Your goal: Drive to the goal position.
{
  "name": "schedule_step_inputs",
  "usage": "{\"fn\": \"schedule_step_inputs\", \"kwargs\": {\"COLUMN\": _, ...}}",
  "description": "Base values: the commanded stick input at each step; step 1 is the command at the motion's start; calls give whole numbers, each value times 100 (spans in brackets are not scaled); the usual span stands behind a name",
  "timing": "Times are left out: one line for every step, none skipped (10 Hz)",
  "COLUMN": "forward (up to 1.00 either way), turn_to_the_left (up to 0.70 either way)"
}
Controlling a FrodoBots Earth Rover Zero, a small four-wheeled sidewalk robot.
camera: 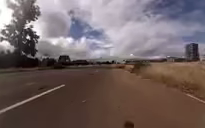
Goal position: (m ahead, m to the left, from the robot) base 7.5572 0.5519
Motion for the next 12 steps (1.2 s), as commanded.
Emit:
{"fn": "schedule_step_inputs", "kwargs": {"forward": 70, "turn_to_the_left": 0}}
{"fn": "schedule_step_inputs", "kwargs": {"forward": 70, "turn_to_the_left": 0}}
{"fn": "schedule_step_inputs", "kwargs": {"forward": 70, "turn_to_the_left": 0}}
{"fn": "schedule_step_inputs", "kwargs": {"forward": 70, "turn_to_the_left": 0}}
{"fn": "schedule_step_inputs", "kwargs": {"forward": 70, "turn_to_the_left": 0}}
{"fn": "schedule_step_inputs", "kwargs": {"forward": 70, "turn_to_the_left": -24}}
{"fn": "schedule_step_inputs", "kwargs": {"forward": 70, "turn_to_the_left": -4}}
{"fn": "schedule_step_inputs", "kwargs": {"forward": 70, "turn_to_the_left": 0}}
{"fn": "schedule_step_inputs", "kwargs": {"forward": 70, "turn_to_the_left": 0}}
{"fn": "schedule_step_inputs", "kwargs": {"forward": 70, "turn_to_the_left": 0}}
{"fn": "schedule_step_inputs", "kwargs": {"forward": 70, "turn_to_the_left": 0}}
{"fn": "schedule_step_inputs", "kwargs": {"forward": 70, "turn_to_the_left": 0}}
